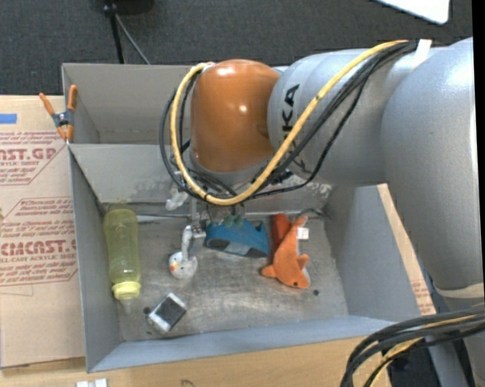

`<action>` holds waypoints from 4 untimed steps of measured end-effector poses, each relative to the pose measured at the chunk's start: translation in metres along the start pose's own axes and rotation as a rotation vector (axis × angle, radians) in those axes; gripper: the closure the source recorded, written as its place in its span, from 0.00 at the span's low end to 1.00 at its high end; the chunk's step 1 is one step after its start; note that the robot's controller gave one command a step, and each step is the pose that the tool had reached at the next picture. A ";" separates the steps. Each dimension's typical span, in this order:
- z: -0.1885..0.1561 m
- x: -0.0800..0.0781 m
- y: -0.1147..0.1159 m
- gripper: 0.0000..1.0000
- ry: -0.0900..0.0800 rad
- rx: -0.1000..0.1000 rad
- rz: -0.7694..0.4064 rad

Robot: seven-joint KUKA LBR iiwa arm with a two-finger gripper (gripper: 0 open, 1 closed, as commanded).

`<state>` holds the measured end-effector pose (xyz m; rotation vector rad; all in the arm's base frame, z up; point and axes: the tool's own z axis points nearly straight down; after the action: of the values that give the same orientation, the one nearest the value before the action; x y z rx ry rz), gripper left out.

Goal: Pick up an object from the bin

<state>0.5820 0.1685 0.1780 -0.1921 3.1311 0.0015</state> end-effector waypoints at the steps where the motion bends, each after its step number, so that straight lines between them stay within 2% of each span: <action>1: 0.018 0.023 -0.024 0.00 0.004 0.000 -0.228; 2: 0.035 0.019 -0.019 0.00 0.003 -0.001 -0.259; 3: 0.086 0.019 -0.018 0.00 0.000 0.000 -0.419; 4: 0.097 0.013 -0.017 1.00 -0.023 -0.010 -0.348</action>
Offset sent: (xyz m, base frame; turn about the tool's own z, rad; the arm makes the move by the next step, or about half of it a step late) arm -0.0162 -0.0208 -0.0354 -0.2608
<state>0.5720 0.1499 0.0805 -0.7254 3.0286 0.0176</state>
